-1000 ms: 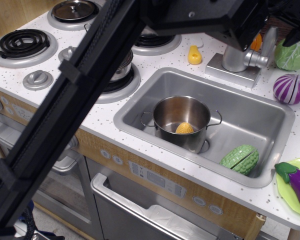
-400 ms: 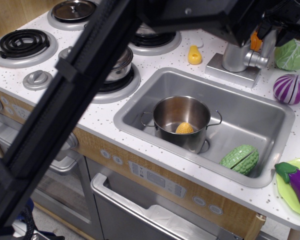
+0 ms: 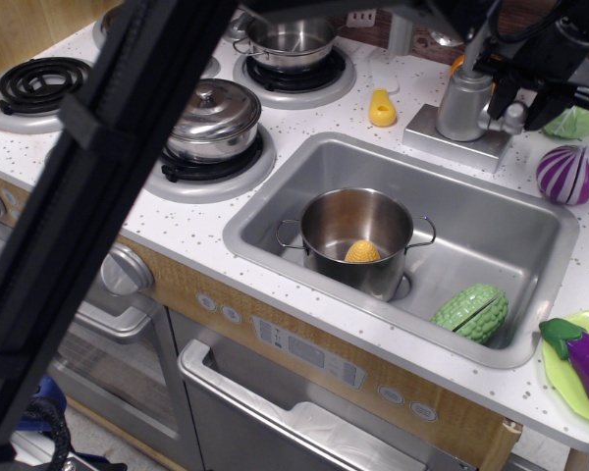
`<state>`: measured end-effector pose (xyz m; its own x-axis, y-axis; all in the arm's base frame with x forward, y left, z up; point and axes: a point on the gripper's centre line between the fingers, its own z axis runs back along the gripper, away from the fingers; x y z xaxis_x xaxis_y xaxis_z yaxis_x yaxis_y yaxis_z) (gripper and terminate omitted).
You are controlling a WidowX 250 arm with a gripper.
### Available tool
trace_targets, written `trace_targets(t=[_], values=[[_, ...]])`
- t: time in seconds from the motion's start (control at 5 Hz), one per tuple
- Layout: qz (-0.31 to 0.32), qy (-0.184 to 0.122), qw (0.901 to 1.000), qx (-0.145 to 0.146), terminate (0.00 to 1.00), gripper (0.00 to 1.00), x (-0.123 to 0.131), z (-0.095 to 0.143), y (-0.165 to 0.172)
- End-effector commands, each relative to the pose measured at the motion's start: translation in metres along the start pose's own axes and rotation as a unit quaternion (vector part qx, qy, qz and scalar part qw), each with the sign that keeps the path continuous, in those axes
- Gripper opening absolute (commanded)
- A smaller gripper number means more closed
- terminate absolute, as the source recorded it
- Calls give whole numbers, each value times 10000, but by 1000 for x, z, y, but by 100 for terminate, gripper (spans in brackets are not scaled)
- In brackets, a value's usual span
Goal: Turn lever vertical to front
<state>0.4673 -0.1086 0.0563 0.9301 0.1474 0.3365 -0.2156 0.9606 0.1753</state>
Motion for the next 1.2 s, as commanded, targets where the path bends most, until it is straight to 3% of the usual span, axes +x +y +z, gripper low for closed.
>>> trace_targets(t=[0.0,0.4,0.6,0.8,1.0], values=[[11,62,9984,-554,0,0,0,12,0],[-170,379,9968,-683,0,0,3,-7,1],[-441,783,9947,-493,0,100,8,6,6],[-710,1157,9905,-223,0,100,6,26,11],[-740,1147,9906,-124,0,100,-1,38,15]])
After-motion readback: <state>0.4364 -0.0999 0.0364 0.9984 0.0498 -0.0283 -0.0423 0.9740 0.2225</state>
